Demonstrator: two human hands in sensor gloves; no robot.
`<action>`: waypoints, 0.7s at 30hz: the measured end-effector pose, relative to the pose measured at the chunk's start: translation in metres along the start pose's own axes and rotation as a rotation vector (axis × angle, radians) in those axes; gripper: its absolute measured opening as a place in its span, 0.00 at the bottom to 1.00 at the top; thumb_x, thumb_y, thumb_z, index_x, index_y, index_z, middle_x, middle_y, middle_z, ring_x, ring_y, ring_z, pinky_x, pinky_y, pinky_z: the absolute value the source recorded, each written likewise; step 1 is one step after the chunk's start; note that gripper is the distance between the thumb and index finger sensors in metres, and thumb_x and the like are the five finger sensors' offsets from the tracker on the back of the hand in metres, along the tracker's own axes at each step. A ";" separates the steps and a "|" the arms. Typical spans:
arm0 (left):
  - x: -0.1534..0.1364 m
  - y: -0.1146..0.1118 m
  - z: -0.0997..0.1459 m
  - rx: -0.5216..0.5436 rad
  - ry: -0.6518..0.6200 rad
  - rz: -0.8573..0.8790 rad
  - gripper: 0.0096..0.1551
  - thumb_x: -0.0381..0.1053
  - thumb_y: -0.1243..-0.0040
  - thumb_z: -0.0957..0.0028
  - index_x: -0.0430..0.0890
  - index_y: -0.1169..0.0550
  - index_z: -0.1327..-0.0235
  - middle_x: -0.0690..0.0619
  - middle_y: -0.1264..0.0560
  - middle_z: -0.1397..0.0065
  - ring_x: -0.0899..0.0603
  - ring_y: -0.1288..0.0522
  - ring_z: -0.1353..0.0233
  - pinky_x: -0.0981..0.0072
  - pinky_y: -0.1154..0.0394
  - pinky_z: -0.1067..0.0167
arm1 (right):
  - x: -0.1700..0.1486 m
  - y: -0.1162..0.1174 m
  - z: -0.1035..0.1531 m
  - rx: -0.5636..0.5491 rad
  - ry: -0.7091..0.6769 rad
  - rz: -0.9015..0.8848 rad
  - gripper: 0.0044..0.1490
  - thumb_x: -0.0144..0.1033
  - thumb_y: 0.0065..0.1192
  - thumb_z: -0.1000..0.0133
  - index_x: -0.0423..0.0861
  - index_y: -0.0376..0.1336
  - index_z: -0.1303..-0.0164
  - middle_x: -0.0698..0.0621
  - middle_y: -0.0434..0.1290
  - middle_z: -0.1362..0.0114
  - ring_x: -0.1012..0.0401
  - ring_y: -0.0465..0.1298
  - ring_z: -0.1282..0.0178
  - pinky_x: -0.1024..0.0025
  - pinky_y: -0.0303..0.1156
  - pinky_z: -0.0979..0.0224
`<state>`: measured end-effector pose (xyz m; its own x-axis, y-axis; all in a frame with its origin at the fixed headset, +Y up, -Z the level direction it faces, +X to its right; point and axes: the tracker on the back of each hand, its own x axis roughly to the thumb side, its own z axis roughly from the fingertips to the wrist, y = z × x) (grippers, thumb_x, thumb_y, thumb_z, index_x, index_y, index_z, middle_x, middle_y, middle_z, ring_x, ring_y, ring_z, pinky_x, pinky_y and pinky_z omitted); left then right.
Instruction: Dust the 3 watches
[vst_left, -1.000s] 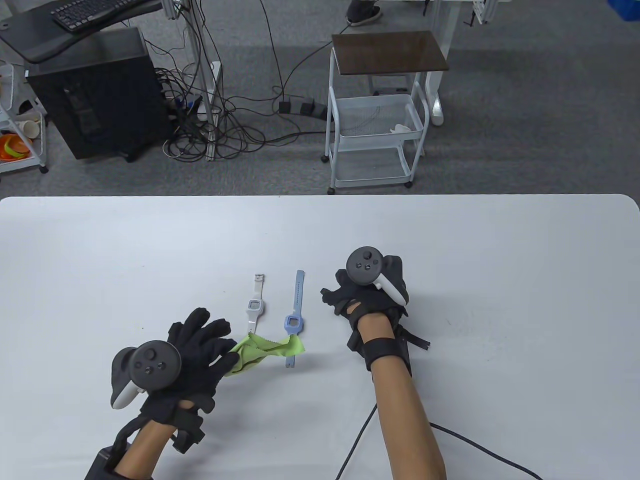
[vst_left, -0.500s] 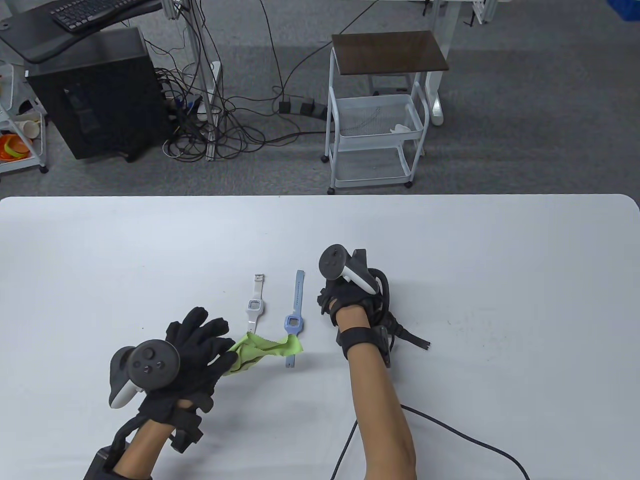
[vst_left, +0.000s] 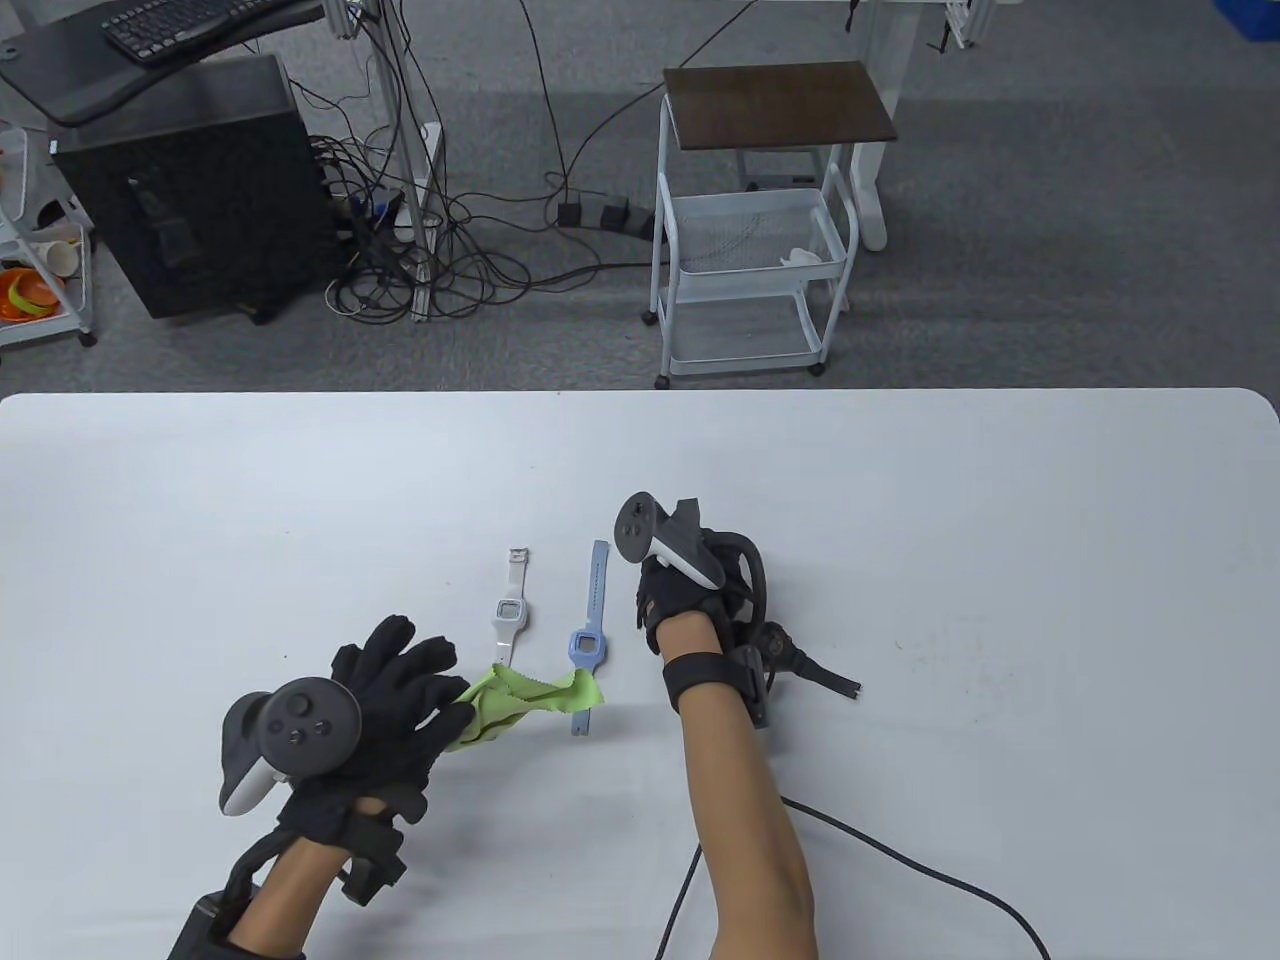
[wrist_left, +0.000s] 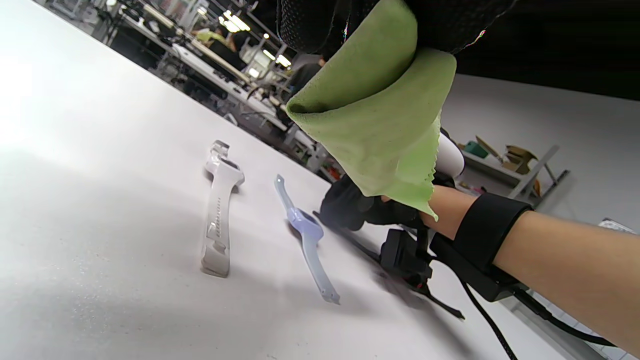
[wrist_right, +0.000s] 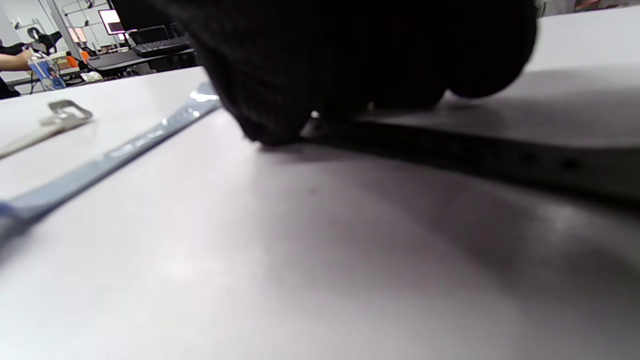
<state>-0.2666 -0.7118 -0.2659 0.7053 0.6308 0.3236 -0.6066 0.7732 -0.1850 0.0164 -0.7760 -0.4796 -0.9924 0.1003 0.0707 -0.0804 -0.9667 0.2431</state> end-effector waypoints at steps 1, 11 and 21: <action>0.000 0.000 0.000 -0.003 0.002 0.000 0.24 0.62 0.48 0.36 0.50 0.26 0.35 0.49 0.44 0.14 0.33 0.62 0.12 0.26 0.67 0.28 | -0.001 -0.001 -0.001 -0.006 -0.009 0.011 0.26 0.41 0.75 0.57 0.42 0.74 0.52 0.35 0.75 0.41 0.38 0.73 0.45 0.31 0.53 0.28; 0.000 0.000 0.000 -0.004 0.010 0.000 0.24 0.62 0.48 0.36 0.50 0.26 0.35 0.49 0.44 0.14 0.33 0.62 0.12 0.26 0.67 0.28 | 0.000 0.001 0.000 -0.013 -0.024 0.017 0.26 0.40 0.73 0.57 0.41 0.73 0.53 0.34 0.75 0.41 0.38 0.73 0.47 0.31 0.54 0.29; -0.001 0.000 -0.001 -0.007 0.006 0.001 0.24 0.62 0.48 0.36 0.50 0.26 0.35 0.49 0.44 0.14 0.33 0.62 0.12 0.26 0.67 0.28 | -0.003 0.001 0.000 -0.013 -0.010 -0.012 0.25 0.40 0.72 0.58 0.42 0.72 0.54 0.35 0.74 0.42 0.38 0.73 0.47 0.31 0.53 0.29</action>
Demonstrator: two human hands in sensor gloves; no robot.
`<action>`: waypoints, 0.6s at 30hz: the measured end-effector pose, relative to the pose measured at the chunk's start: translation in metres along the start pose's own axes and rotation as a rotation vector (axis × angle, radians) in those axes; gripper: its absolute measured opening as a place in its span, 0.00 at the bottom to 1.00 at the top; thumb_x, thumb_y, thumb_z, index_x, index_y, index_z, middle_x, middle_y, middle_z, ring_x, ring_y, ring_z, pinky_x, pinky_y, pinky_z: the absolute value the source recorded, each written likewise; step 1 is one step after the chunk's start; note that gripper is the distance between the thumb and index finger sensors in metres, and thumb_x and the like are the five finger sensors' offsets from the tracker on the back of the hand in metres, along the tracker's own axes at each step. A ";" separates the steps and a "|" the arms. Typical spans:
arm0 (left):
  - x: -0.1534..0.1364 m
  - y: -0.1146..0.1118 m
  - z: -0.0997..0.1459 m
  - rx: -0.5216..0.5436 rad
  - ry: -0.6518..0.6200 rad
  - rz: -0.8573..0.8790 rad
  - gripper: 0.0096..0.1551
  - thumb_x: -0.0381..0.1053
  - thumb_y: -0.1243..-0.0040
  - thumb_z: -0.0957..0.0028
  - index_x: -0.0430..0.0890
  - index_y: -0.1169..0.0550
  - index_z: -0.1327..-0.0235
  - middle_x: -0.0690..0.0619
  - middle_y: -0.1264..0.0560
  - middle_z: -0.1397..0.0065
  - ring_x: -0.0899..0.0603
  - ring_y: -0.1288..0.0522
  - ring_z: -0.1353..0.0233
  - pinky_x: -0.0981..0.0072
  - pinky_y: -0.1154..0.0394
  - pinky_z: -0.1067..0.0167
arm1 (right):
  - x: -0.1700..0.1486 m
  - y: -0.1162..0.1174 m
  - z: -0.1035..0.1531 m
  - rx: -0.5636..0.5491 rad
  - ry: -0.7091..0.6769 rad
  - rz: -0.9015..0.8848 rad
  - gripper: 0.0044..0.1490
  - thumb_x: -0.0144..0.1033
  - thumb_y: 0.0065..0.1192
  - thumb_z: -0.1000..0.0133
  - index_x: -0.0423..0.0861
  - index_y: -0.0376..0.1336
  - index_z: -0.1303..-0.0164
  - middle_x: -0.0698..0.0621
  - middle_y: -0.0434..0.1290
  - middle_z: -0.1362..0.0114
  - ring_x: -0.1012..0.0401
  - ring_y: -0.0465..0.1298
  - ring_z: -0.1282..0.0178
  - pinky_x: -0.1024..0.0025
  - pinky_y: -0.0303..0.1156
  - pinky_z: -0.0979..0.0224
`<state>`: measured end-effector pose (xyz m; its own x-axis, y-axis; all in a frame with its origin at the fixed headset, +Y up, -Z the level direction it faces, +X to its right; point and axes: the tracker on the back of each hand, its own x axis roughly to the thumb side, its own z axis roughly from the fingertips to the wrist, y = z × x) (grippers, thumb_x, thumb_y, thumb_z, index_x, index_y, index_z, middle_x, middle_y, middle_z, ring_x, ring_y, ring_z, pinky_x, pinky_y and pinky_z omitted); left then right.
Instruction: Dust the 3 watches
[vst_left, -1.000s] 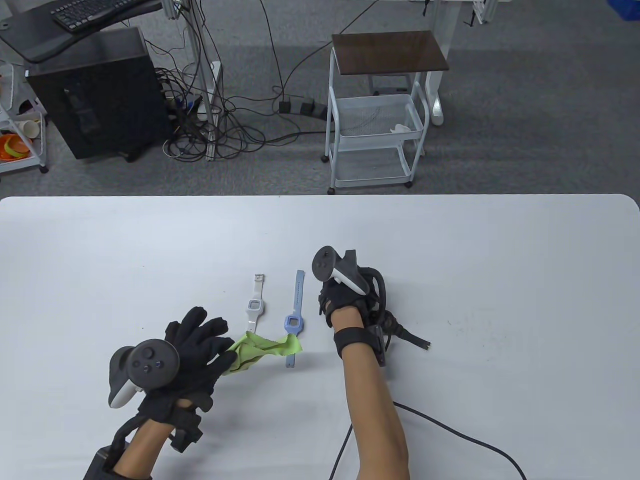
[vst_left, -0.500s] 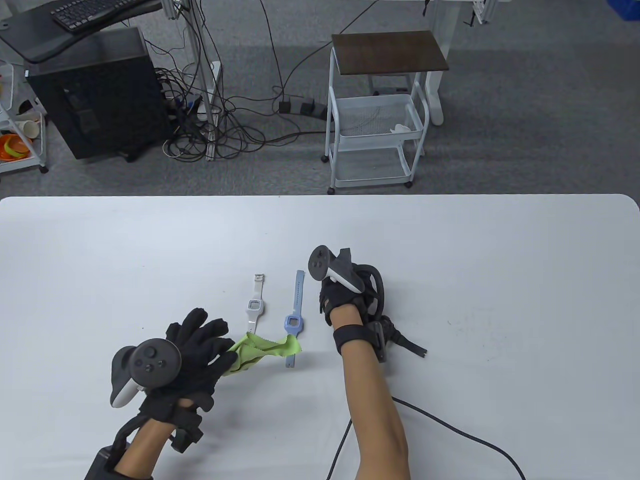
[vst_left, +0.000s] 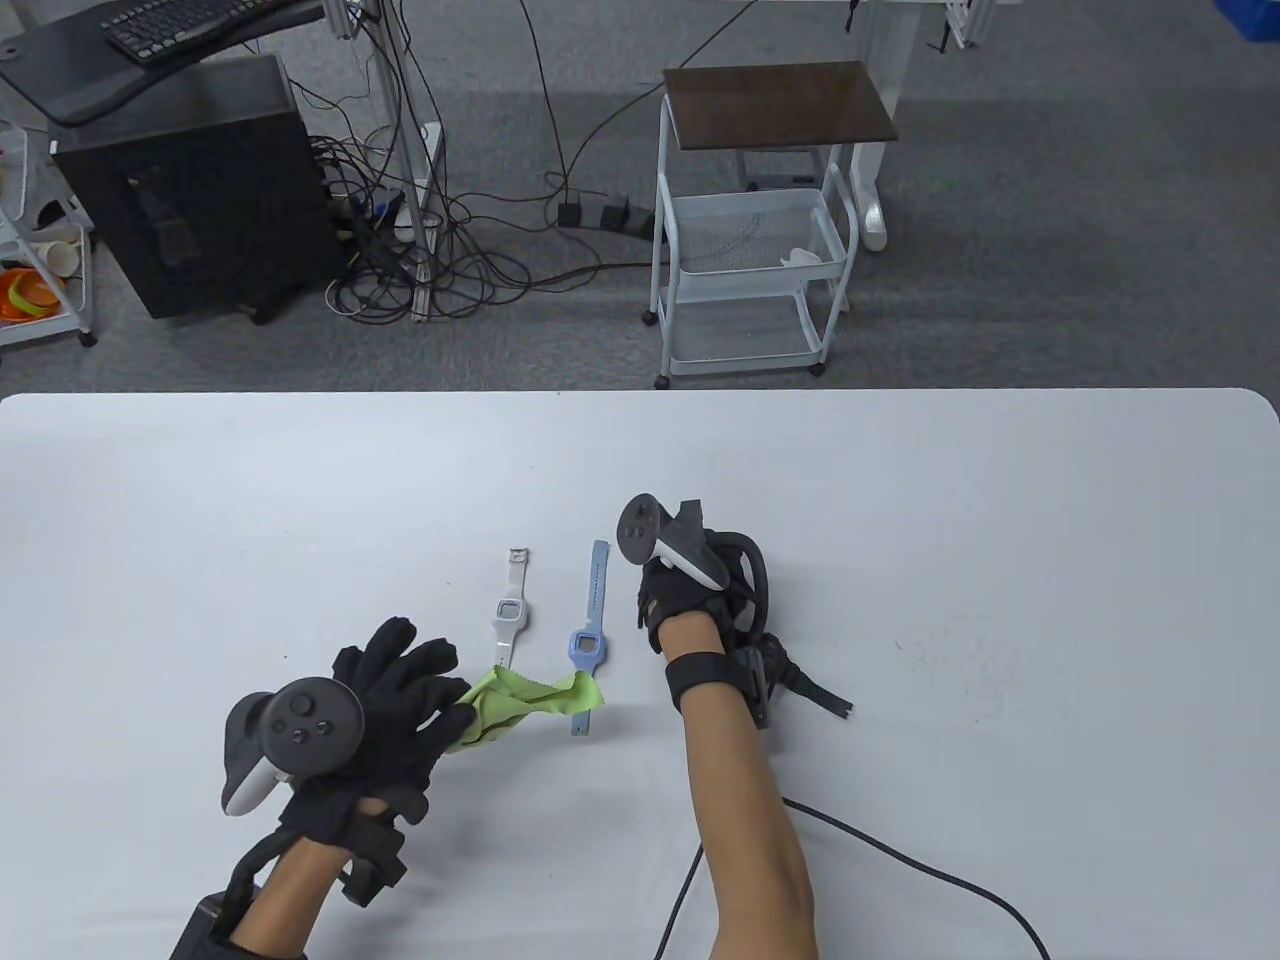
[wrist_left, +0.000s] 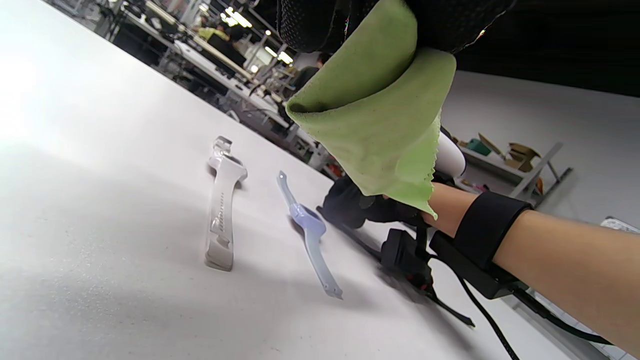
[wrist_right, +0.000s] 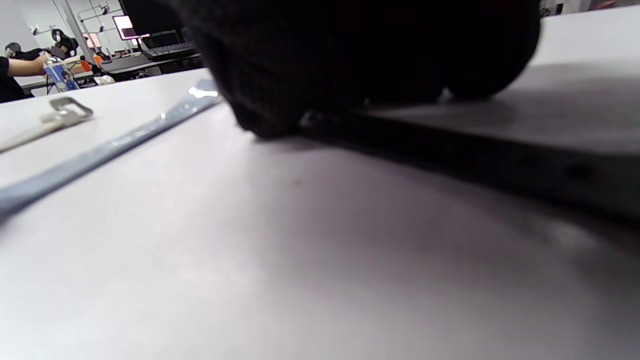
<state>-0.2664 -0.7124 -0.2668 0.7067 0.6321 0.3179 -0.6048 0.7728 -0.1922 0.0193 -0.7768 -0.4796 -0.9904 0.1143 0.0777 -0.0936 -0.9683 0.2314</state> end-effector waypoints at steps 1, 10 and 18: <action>0.000 0.000 0.000 -0.001 0.000 0.000 0.24 0.62 0.48 0.36 0.50 0.26 0.35 0.49 0.44 0.14 0.33 0.63 0.12 0.26 0.67 0.28 | 0.000 0.000 0.000 0.000 0.001 -0.005 0.25 0.40 0.73 0.58 0.42 0.72 0.54 0.35 0.74 0.42 0.38 0.73 0.47 0.31 0.53 0.30; 0.000 0.000 0.000 -0.001 0.002 0.002 0.24 0.62 0.48 0.36 0.50 0.26 0.35 0.49 0.44 0.14 0.33 0.62 0.12 0.26 0.67 0.28 | -0.004 0.000 0.000 -0.006 0.007 -0.020 0.22 0.41 0.73 0.58 0.45 0.74 0.58 0.37 0.76 0.44 0.39 0.74 0.49 0.32 0.55 0.30; -0.001 0.000 0.000 -0.002 0.007 0.006 0.24 0.62 0.48 0.36 0.50 0.26 0.35 0.49 0.43 0.14 0.33 0.61 0.12 0.26 0.67 0.28 | -0.002 -0.001 0.000 -0.016 -0.004 -0.002 0.19 0.42 0.75 0.59 0.47 0.79 0.63 0.38 0.81 0.54 0.43 0.78 0.58 0.34 0.59 0.31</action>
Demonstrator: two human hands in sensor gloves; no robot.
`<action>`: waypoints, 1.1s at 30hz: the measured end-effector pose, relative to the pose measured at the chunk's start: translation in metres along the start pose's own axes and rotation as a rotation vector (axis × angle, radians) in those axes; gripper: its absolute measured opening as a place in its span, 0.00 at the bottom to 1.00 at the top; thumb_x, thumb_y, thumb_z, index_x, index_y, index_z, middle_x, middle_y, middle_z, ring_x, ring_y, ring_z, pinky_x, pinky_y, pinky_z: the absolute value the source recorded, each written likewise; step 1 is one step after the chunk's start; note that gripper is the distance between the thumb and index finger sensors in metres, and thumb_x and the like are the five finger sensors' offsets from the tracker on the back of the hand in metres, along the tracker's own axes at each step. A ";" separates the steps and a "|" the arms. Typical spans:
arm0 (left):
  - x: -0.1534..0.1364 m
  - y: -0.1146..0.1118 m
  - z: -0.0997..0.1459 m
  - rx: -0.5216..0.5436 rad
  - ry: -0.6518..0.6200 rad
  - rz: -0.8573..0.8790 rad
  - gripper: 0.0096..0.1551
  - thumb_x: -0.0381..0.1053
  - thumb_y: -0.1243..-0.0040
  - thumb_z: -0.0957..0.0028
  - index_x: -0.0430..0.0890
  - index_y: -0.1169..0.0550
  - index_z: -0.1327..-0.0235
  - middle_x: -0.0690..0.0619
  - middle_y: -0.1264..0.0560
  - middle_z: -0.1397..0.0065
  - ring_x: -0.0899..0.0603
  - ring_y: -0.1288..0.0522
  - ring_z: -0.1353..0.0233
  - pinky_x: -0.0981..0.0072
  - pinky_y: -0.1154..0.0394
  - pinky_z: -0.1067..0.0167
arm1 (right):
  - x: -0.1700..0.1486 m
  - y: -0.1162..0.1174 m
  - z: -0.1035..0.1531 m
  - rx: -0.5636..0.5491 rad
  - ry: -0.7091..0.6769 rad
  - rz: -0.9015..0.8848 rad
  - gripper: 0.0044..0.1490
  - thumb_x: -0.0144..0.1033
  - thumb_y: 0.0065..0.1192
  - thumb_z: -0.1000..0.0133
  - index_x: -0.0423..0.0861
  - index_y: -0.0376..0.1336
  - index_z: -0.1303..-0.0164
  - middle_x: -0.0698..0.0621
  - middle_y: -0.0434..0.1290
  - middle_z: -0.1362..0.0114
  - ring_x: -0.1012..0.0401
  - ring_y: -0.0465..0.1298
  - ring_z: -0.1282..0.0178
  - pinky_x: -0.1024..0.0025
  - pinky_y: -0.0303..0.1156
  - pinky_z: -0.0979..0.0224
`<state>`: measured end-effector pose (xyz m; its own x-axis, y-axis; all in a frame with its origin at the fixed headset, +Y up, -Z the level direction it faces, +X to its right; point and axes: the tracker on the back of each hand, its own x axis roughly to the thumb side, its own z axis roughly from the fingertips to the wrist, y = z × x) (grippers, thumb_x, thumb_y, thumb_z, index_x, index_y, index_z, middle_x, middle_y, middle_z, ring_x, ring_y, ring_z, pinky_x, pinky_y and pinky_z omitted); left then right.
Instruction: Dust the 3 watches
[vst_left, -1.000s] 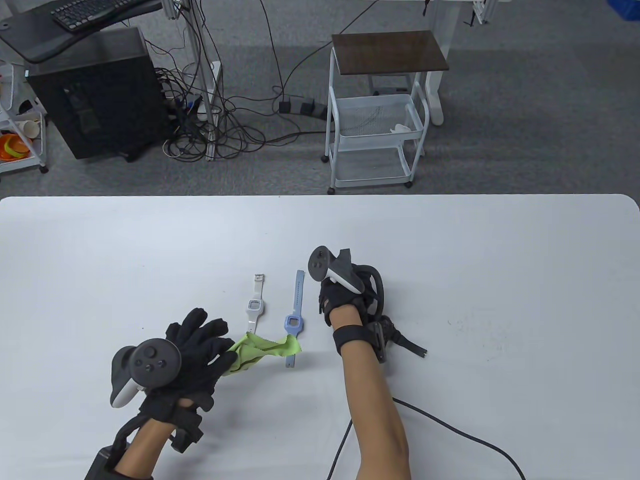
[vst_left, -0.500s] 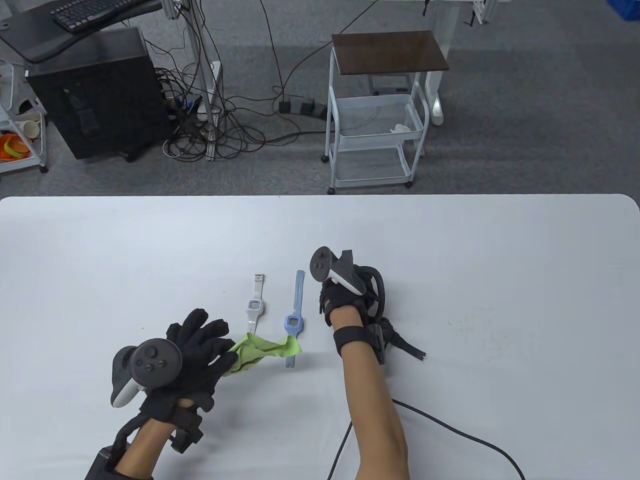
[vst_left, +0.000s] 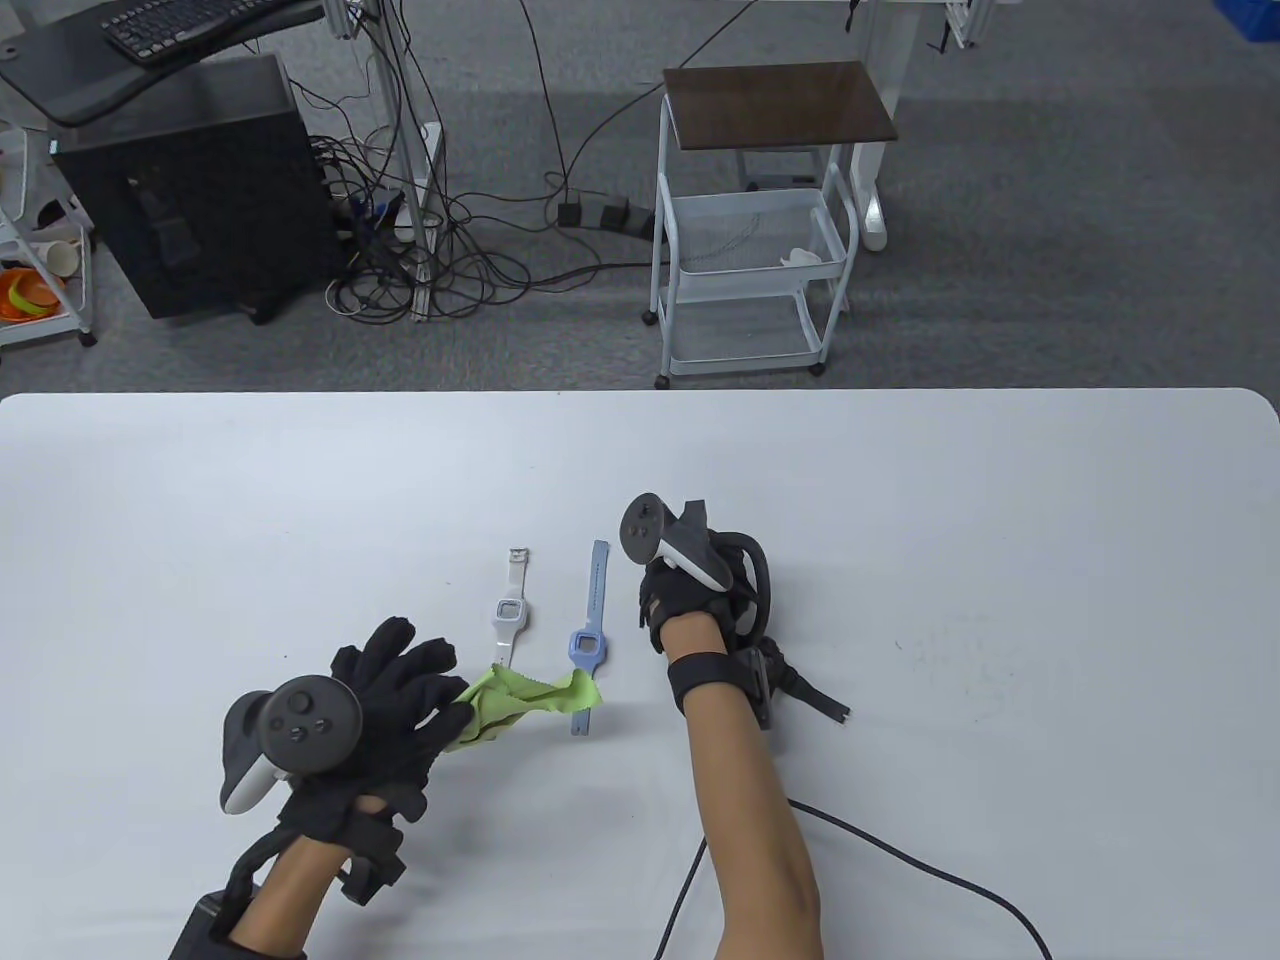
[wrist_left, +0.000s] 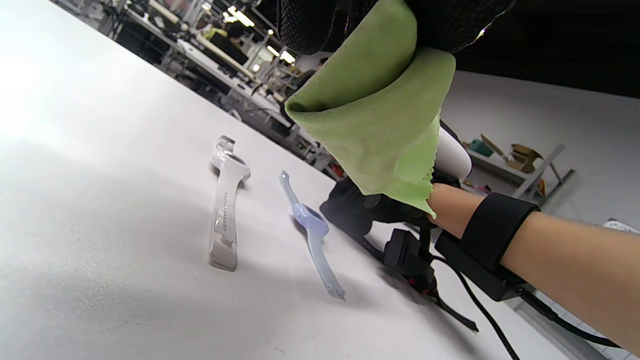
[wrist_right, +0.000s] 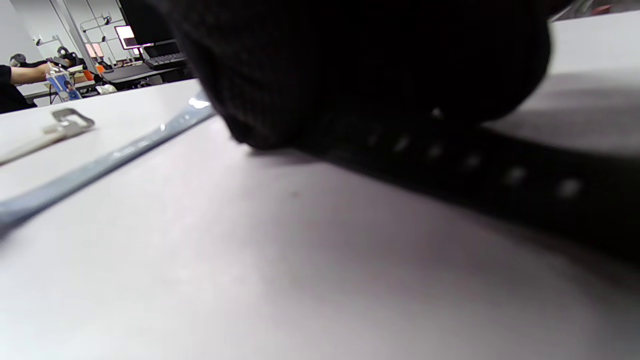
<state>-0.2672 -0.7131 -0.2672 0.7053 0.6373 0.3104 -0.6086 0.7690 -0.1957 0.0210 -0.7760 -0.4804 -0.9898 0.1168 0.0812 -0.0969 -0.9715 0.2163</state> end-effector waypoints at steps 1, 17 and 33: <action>0.000 0.000 0.000 0.000 0.000 0.002 0.24 0.62 0.48 0.36 0.50 0.26 0.35 0.49 0.43 0.14 0.33 0.61 0.12 0.26 0.67 0.28 | 0.001 0.000 0.000 0.005 -0.004 0.006 0.19 0.42 0.75 0.59 0.47 0.79 0.63 0.38 0.81 0.55 0.43 0.79 0.59 0.34 0.59 0.32; -0.002 0.002 0.000 0.003 -0.004 0.020 0.24 0.61 0.48 0.36 0.49 0.26 0.35 0.49 0.41 0.14 0.33 0.60 0.12 0.25 0.67 0.28 | -0.022 -0.011 0.012 -0.060 -0.088 -0.243 0.21 0.39 0.71 0.56 0.47 0.76 0.54 0.39 0.84 0.53 0.45 0.83 0.59 0.33 0.60 0.33; -0.005 0.009 0.002 0.059 -0.006 0.071 0.24 0.61 0.48 0.36 0.49 0.26 0.35 0.50 0.37 0.17 0.33 0.57 0.12 0.25 0.65 0.28 | -0.026 -0.066 0.054 -0.289 -0.336 -0.531 0.24 0.42 0.67 0.55 0.44 0.73 0.53 0.44 0.87 0.59 0.51 0.89 0.65 0.39 0.68 0.38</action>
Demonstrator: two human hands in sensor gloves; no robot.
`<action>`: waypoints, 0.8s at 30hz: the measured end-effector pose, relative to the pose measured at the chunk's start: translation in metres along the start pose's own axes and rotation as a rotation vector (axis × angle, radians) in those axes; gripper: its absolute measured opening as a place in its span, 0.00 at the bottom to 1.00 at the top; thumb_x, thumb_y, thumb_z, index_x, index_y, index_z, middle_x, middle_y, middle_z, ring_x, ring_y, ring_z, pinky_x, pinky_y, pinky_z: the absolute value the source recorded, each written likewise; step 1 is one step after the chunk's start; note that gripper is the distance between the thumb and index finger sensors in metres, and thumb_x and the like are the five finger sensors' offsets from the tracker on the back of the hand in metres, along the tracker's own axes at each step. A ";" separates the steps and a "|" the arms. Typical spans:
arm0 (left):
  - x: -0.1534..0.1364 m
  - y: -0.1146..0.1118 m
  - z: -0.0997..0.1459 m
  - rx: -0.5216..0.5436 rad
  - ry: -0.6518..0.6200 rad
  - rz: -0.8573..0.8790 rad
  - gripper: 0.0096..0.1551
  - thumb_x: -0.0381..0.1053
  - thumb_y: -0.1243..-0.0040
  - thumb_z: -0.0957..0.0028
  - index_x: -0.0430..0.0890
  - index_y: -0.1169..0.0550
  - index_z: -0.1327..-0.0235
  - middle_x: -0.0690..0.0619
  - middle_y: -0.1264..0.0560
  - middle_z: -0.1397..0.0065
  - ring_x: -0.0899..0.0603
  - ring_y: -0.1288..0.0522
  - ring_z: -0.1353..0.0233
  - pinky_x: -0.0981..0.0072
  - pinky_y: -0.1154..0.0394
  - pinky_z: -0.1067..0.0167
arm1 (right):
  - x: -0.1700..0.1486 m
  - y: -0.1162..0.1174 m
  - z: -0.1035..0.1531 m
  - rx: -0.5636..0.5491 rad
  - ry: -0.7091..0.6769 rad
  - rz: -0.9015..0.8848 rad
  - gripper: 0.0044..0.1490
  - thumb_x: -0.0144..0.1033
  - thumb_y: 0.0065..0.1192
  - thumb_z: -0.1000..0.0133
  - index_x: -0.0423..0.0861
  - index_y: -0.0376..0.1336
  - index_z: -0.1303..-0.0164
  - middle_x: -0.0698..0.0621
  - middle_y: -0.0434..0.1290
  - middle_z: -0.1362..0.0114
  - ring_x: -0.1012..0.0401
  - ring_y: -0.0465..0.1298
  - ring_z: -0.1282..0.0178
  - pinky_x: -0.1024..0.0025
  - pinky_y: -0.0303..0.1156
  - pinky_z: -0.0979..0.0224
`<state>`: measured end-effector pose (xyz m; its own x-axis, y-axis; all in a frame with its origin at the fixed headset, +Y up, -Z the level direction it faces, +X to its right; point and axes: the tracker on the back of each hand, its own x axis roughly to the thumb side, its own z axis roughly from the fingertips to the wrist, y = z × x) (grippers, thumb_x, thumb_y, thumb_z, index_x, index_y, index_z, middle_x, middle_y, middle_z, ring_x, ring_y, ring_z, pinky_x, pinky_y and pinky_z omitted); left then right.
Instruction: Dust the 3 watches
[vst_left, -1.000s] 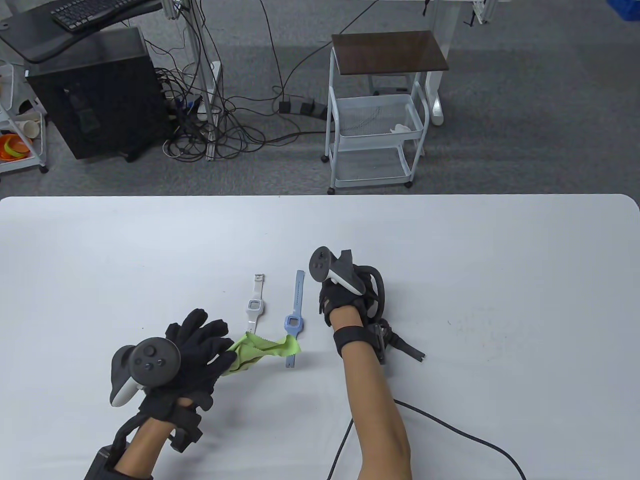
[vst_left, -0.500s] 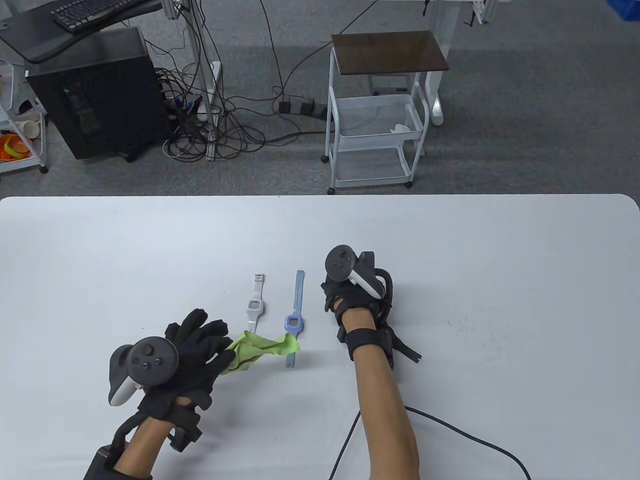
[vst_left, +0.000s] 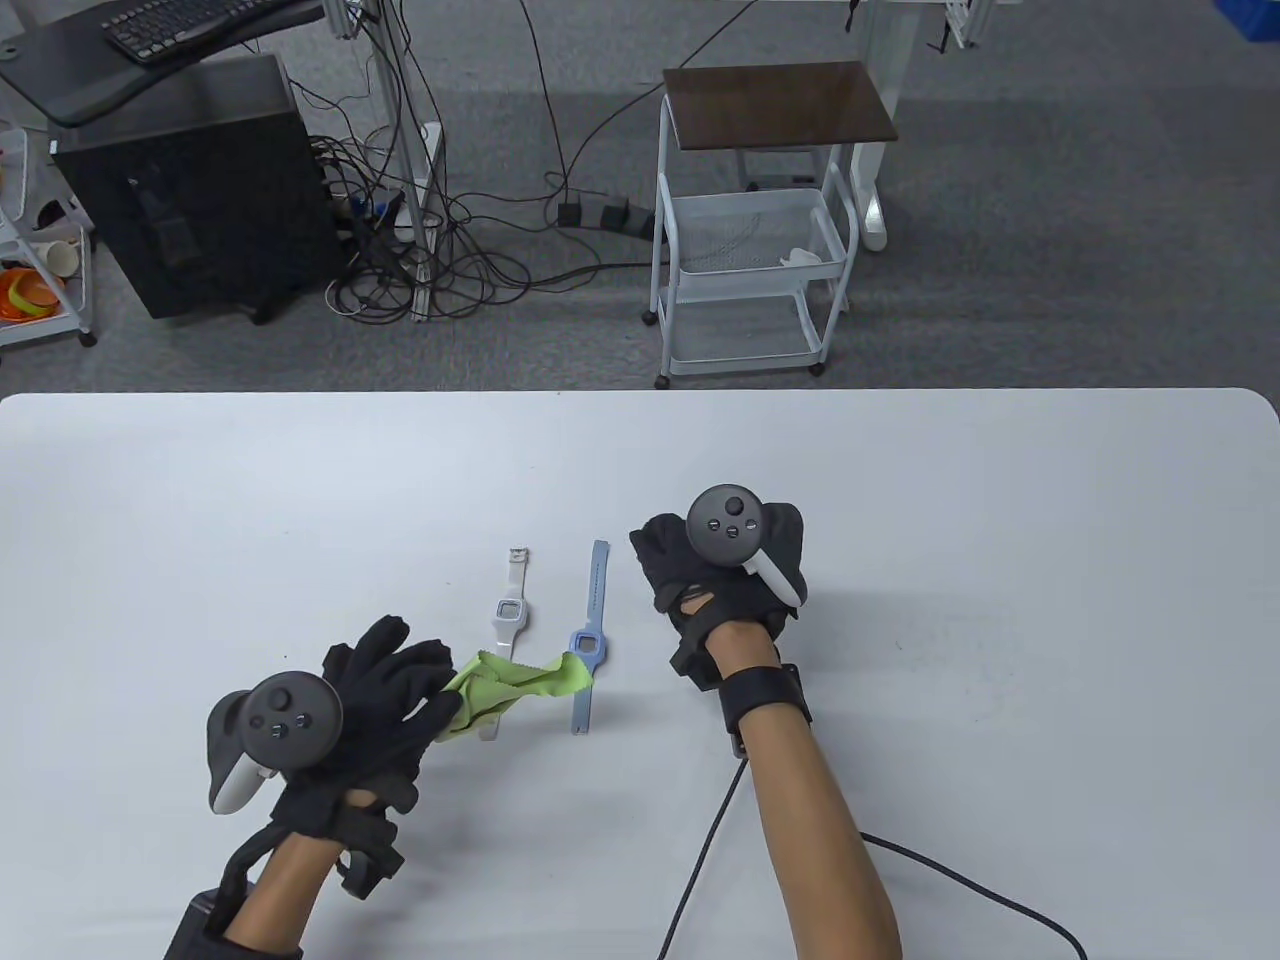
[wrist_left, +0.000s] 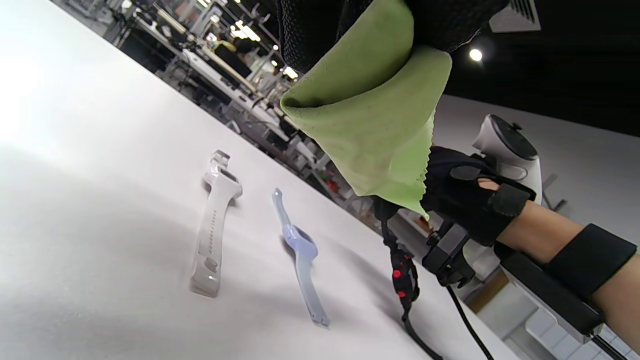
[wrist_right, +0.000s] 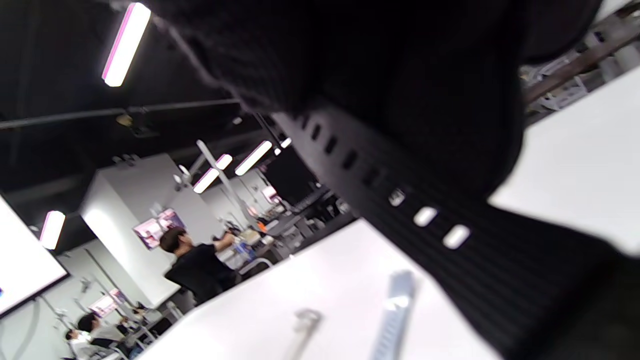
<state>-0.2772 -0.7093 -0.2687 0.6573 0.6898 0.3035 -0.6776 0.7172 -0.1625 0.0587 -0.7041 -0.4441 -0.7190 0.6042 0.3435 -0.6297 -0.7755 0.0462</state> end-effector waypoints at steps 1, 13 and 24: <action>0.000 0.001 0.000 0.005 -0.002 0.007 0.24 0.61 0.48 0.36 0.49 0.26 0.35 0.50 0.37 0.17 0.33 0.57 0.12 0.25 0.65 0.28 | 0.005 -0.005 0.003 -0.022 -0.030 -0.013 0.24 0.42 0.67 0.55 0.44 0.73 0.53 0.44 0.88 0.59 0.52 0.89 0.65 0.40 0.69 0.38; -0.001 0.003 0.001 0.004 -0.026 0.101 0.23 0.62 0.48 0.36 0.49 0.26 0.36 0.51 0.37 0.17 0.33 0.56 0.12 0.24 0.65 0.28 | 0.039 -0.025 0.037 -0.155 -0.252 -0.094 0.24 0.45 0.66 0.54 0.43 0.73 0.54 0.50 0.89 0.66 0.60 0.91 0.75 0.51 0.78 0.46; -0.004 0.002 0.000 0.005 -0.039 0.130 0.22 0.63 0.48 0.35 0.51 0.26 0.37 0.53 0.36 0.17 0.34 0.54 0.11 0.24 0.64 0.27 | 0.056 -0.029 0.071 -0.285 -0.321 -0.305 0.25 0.44 0.66 0.54 0.42 0.73 0.54 0.50 0.89 0.67 0.61 0.91 0.77 0.55 0.80 0.48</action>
<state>-0.2808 -0.7108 -0.2701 0.5508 0.7724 0.3163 -0.7581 0.6215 -0.1977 0.0577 -0.6613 -0.3598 -0.3924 0.6736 0.6264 -0.8834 -0.4657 -0.0526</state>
